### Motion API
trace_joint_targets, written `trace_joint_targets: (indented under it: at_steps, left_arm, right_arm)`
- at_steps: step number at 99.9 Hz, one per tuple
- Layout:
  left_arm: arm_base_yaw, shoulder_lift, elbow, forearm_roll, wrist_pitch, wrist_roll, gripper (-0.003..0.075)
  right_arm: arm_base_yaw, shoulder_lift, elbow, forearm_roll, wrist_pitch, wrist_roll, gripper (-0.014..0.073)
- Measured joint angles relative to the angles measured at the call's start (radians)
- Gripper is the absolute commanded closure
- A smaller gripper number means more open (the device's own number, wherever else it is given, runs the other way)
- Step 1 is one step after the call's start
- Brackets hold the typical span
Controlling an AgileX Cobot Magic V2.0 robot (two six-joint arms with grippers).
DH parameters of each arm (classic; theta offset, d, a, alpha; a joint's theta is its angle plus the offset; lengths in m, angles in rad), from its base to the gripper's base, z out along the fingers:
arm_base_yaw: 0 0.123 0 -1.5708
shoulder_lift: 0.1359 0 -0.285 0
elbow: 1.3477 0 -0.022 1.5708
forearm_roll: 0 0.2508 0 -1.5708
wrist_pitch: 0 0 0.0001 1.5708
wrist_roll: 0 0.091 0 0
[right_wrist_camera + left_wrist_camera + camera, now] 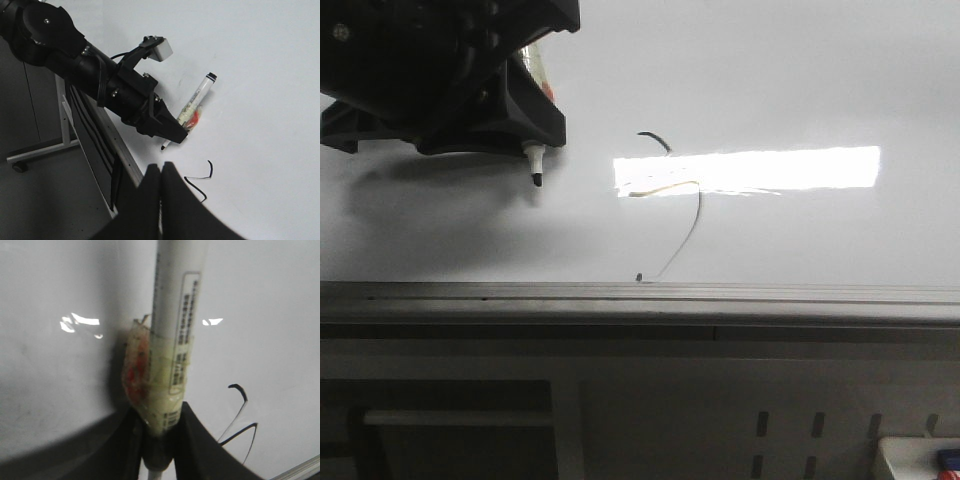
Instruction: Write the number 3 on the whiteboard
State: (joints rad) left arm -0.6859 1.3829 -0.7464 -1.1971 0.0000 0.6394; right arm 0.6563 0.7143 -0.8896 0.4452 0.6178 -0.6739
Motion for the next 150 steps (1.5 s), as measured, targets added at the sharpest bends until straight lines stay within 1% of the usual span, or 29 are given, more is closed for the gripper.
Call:
trace_joint_targets:
  at_steps: [12, 34, 39, 51, 59, 88, 115, 130, 150]
  left_arm:
    - [0.0, 0.002, 0.0, -0.004, 0.0, 0.0, 0.0467]
    - [-0.004, 0.002, -0.002, -0.008, 0.0, -0.004, 0.0425]
    - [-0.005, 0.002, -0.002, -0.008, 0.0, -0.004, 0.0396]
    - [-0.009, 0.002, -0.004, -0.01, 0.0, -0.004, 0.0292]
    - [-0.013, 0.002, -0.005, -0.01, 0.0, -0.005, 0.0252]
    - [-0.016, 0.002, -0.008, -0.01, 0.006, -0.006, 0.0241]
    - [-0.016, 0.002, -0.008, -0.016, 0.0, -0.006, 0.0169]
    - [-0.016, -0.001, -0.008, -0.029, 0.0, -0.006, 0.0169]
    - [-0.016, -0.027, 0.001, -0.036, -0.035, -0.006, 0.0169]
  right_arm:
    - [0.0, 0.006, 0.0, 0.0, 0.0, 0.0, 0.0658]
    - [0.0, 0.007, 0.0, 0.0, -0.001, 0.0, 0.0658]
    - [0.0, 0.007, 0.0, 0.0, -0.001, 0.0, 0.0658]
    - [0.0, 0.007, 0.0, 0.002, -0.001, 0.0, 0.0658]
    - [0.0, 0.007, 0.0, 0.002, -0.001, 0.0, 0.0658]
    - [0.0, 0.007, 0.0, 0.002, -0.004, 0.0, 0.0658]
    - [0.0, 0.007, 0.0, 0.002, -0.006, 0.0, 0.0658]
    - [0.0, 0.007, 0.0, 0.002, -0.006, 0.0, 0.0658]
    - [0.0, 0.007, 0.0, 0.002, -0.006, 0.0, 0.0658]
